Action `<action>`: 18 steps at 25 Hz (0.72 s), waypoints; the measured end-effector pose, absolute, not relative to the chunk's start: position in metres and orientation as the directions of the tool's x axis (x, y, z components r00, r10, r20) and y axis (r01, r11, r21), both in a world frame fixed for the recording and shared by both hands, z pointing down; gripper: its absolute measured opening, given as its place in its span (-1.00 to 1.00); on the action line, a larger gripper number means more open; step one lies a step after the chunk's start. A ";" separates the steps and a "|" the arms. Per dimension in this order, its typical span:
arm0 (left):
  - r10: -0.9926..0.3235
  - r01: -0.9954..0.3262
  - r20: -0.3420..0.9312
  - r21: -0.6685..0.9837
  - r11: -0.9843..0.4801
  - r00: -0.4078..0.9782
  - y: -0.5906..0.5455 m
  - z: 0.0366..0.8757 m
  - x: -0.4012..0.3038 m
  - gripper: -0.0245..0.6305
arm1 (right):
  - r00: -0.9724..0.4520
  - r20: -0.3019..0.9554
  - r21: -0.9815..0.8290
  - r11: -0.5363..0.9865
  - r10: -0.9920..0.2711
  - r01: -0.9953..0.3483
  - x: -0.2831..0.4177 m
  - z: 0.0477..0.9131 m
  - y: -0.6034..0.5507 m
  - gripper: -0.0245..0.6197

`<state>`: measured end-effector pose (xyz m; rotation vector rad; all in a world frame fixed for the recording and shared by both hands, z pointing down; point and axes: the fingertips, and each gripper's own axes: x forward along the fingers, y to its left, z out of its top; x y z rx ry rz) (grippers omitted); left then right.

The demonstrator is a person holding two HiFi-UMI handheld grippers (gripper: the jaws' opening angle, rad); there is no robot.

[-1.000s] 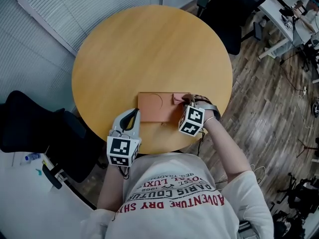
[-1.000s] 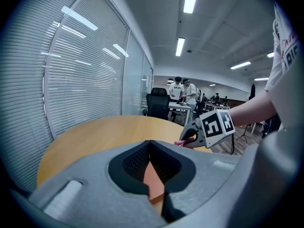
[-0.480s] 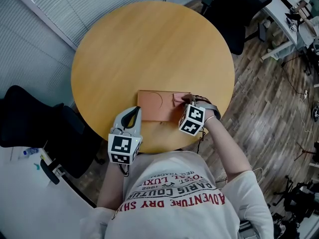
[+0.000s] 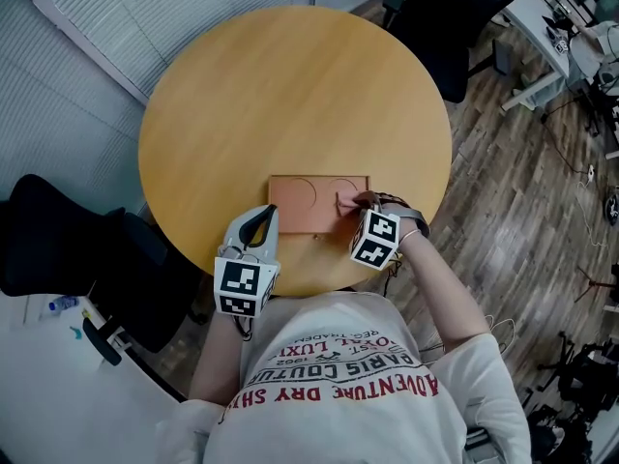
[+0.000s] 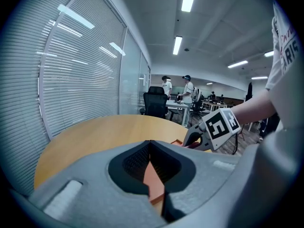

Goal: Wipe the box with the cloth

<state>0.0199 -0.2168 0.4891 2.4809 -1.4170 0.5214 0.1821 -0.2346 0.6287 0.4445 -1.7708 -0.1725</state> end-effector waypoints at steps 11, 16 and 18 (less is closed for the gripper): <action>-0.765 -0.844 0.396 0.053 -0.534 0.508 -0.205 0.479 0.019 -0.90 | -0.193 0.906 0.334 0.915 -0.378 -0.226 0.185 0.627 -0.197 -0.82; -0.753 -0.833 0.394 0.068 -0.548 0.527 -0.196 0.479 0.018 -0.90 | -0.202 0.906 0.312 0.910 -0.371 -0.272 0.183 0.628 -0.177 -0.82; -0.746 -0.828 0.396 0.069 -0.557 0.535 -0.192 0.480 0.018 -0.90 | -0.208 0.908 0.299 0.911 -0.363 -0.285 0.182 0.628 -0.169 -0.82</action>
